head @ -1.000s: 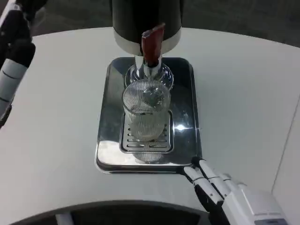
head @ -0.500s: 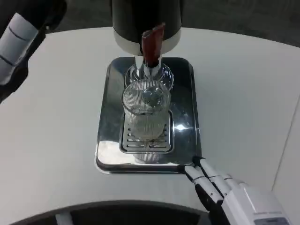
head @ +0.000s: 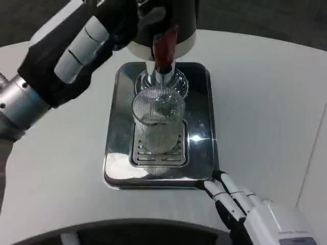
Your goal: Grasp the cup under the faucet to collect the drink, then remove the cup.
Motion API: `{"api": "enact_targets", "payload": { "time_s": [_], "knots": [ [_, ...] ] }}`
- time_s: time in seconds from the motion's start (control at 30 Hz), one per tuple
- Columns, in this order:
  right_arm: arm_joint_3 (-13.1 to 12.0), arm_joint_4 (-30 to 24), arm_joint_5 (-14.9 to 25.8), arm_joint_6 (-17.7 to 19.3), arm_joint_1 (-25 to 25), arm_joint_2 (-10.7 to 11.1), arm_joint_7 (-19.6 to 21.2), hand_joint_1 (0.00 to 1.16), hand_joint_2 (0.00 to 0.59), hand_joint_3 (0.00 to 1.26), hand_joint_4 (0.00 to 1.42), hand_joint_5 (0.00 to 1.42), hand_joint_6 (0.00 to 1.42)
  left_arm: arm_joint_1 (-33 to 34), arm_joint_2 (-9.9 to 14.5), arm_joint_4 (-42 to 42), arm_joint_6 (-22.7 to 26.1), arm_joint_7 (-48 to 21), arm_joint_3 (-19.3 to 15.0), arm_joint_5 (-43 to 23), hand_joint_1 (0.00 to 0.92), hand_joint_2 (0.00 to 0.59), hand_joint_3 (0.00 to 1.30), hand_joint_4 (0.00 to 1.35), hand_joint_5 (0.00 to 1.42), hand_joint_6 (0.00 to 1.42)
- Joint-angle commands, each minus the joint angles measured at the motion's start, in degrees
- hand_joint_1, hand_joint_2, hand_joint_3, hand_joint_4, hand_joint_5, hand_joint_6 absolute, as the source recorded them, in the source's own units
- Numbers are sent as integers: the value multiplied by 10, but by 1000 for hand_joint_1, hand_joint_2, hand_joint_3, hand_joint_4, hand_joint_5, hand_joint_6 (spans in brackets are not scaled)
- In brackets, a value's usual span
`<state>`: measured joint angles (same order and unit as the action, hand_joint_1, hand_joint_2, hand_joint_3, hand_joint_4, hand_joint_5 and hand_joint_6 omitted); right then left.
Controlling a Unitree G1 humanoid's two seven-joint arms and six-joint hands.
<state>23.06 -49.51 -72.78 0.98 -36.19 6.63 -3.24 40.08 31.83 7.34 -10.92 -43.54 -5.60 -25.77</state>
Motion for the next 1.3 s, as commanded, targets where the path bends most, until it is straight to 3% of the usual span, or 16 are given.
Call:
{"api": "enact_targets", "payload": {
  "time_s": [0.03,0.47,0.63,0.83,1.07,1.3],
  "knots": [
    [55,0,6,-4,-16,-42,0,471,538,173,64,147,234,22,-21,24,-2,-34,18,14,0,122,0,0,52,47],
    [51,-2,12,-7,-21,-41,3,471,538,175,73,147,235,27,-31,38,-23,-63,27,55,0,119,0,0,66,50],
    [52,-5,7,-4,-22,-38,7,471,538,156,74,147,235,12,-19,12,-119,-77,34,100,0,117,0,0,92,74],
    [53,-2,10,-5,-29,-39,11,471,538,136,74,147,235,0,0,3,-198,-76,40,148,0,119,4,0,100,78],
    [55,5,8,-10,-26,-44,7,502,441,87,64,123,235,-26,27,-24,-240,-62,47,188,0,121,12,0,116,81],
    [49,25,26,-36,5,-65,-6,543,369,49,26,91,216,-41,49,-33,-276,-46,53,212,0,121,16,0,118,84]
  ]
}}
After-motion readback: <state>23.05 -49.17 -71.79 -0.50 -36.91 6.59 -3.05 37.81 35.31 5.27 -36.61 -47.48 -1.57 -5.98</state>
